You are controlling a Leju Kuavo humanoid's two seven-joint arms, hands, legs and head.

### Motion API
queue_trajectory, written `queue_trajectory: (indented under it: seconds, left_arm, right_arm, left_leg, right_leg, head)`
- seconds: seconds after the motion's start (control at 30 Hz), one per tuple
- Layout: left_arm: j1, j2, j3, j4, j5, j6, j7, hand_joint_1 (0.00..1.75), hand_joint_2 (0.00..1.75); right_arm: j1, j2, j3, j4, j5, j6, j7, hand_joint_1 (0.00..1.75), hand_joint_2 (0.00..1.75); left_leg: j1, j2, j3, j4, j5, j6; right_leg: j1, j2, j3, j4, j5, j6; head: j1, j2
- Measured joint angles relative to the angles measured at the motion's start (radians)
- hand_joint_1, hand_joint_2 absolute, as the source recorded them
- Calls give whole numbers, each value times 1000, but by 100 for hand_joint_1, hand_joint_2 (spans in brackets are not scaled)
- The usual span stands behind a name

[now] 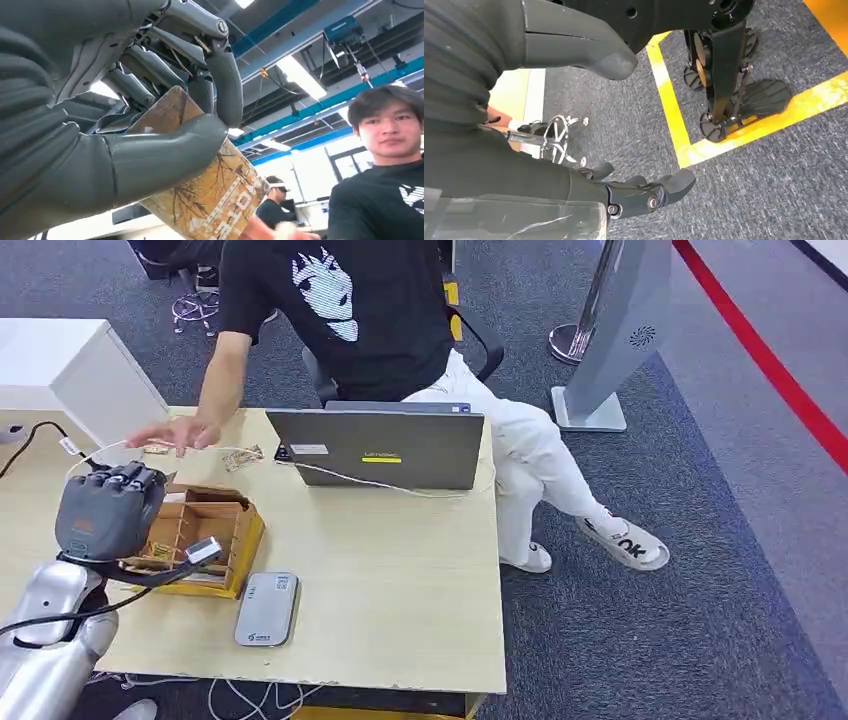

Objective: Pass the card to the sensor for recognition and then transmit it.

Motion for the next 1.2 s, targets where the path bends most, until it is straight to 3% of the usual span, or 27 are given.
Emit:
queue_trajectory:
  seconds: [0.27,0.3,0.33,0.63,0.67,0.7,1.2]
  left_arm:
    - [-2,0,0,0,-1,3,0,175,175]
    - [-2,0,0,0,-1,4,2,134,175]
    - [-2,0,0,0,-1,4,4,24,175]
    - [-2,0,0,0,-1,6,6,24,175]
    - [-2,0,0,1,-1,6,6,2,175]
    - [-2,0,0,1,-1,6,6,0,175]
    - [0,-1,-1,2,-9,23,8,0,175]
  right_arm:
    - [-1,0,0,0,1,0,1,0,175]
    - [-1,0,0,0,1,0,2,0,175]
    - [-1,0,0,0,1,-2,2,0,175]
    - [-2,0,0,0,1,-1,2,0,175]
    - [-2,0,0,0,2,-1,1,0,175]
    - [-2,0,0,0,2,0,1,0,175]
    - [-2,0,0,0,2,-2,2,0,175]
  left_leg:
    - [0,0,0,0,0,0]
    - [0,0,0,0,0,0]
    - [0,0,0,0,0,0]
    - [0,0,0,0,0,0]
    - [0,0,0,0,0,0]
    - [0,0,0,0,0,0]
    - [0,0,0,0,0,0]
  right_leg:
    - [0,0,0,0,0,0]
    - [0,0,0,0,0,0]
    - [0,0,0,0,0,0]
    - [0,0,0,0,0,0]
    - [0,0,0,0,0,0]
    - [0,0,0,0,0,0]
    - [0,0,0,0,0,0]
  head:
    - [0,0]
    - [0,0]
    - [0,0]
    - [0,0]
    - [0,0]
    - [0,0]
    - [0,0]
